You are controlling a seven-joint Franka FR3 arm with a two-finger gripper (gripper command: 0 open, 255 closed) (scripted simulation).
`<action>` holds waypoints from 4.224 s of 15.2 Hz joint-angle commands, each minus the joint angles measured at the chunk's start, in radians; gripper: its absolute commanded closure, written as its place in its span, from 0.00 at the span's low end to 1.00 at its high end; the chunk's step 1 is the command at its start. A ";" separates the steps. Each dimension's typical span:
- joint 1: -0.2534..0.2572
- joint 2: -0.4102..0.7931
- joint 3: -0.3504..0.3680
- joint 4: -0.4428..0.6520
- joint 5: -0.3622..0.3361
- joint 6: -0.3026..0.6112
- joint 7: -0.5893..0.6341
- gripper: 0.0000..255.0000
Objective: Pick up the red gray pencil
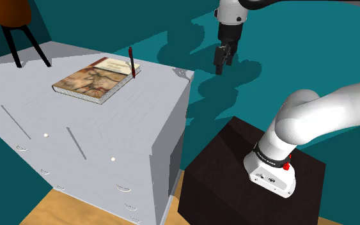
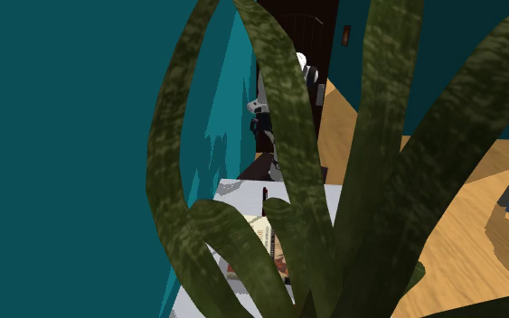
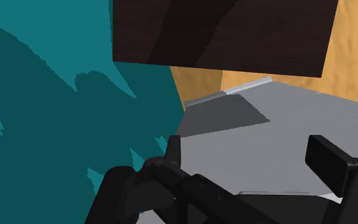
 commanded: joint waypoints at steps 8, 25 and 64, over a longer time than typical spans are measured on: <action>-0.010 0.235 0.104 0.182 0.053 0.081 0.191 0.00; -0.008 0.885 0.259 0.905 -0.067 0.053 0.648 0.00; 0.126 1.319 0.244 1.650 -0.205 -0.246 0.769 1.00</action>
